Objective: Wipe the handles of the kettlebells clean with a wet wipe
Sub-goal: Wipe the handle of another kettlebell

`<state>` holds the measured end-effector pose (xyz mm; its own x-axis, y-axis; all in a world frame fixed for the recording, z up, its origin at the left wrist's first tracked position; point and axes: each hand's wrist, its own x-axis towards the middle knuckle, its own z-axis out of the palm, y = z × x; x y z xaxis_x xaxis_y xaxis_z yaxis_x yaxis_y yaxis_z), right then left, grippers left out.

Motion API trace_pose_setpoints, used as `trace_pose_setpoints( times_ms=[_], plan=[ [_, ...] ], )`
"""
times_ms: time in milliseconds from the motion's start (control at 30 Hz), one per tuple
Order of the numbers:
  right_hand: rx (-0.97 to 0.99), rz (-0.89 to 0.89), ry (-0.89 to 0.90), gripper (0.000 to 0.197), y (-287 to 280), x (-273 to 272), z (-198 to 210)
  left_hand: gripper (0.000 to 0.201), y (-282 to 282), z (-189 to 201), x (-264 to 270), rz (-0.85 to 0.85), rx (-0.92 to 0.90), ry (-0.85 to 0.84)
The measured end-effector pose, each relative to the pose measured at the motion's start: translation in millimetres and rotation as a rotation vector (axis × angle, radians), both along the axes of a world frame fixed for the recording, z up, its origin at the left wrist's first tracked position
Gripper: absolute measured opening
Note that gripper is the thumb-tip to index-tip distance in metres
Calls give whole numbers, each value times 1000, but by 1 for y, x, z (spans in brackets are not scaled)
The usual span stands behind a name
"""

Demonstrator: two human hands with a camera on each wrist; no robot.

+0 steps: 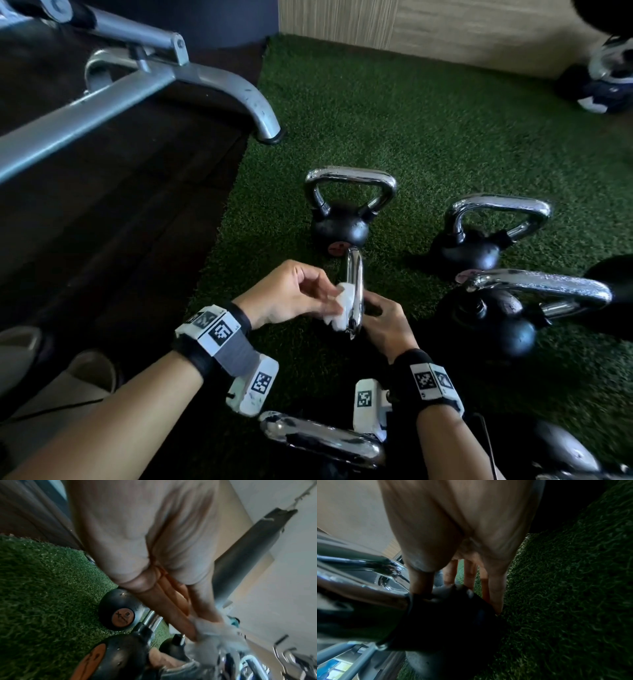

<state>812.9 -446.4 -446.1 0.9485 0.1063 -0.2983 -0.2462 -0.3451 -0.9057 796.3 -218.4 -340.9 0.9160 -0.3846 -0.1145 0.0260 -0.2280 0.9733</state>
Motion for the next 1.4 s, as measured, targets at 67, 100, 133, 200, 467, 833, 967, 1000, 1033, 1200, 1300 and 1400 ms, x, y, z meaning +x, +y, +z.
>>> trace_pose_setpoints(
  times_ms=[67, 100, 133, 200, 467, 833, 967, 1000, 1033, 1200, 1300, 1400],
  plan=[
    [-11, 2, 0, 63, 1, 0, 0, 18, 1, -1, -5, -61, 54, -28],
    [-19, 7, 0, 62, 1, 0, 1, 18, 1, -1, -7, -56, 64, -53],
    [-29, 14, -4, 61, 1, 0, 1, 17, 1, -2, -9, -40, 63, -80],
    [-34, 10, 0, 61, 0, 1, 1, 17, 0, -2, -13, -29, 67, -135],
    [-32, -20, 6, 56, 1, 2, 1, 12, -4, -14, -32, 10, 183, -350],
    [-197, 132, -26, 59, -7, 2, 14, 18, 6, -25, -27, 160, 202, -104],
    [-257, -44, -257, 29, -16, 0, 60, 21, 14, 1, -15, 281, 38, -53],
    [-209, -74, -357, 28, -15, -1, 75, 22, 14, 10, -13, 308, -38, -19],
    [-147, -62, -434, 30, -13, -3, 93, 23, 13, 19, -12, 324, -130, 27],
    [208, 170, -427, 36, 9, -16, 157, 26, 3, 51, -9, 342, -375, 157],
    [198, 187, -470, 42, 17, -16, 162, 15, -5, 61, -10, 341, -407, 185],
    [239, 122, -513, 38, 18, -16, 160, 18, -13, 61, -10, 336, -414, 187]
  ],
)
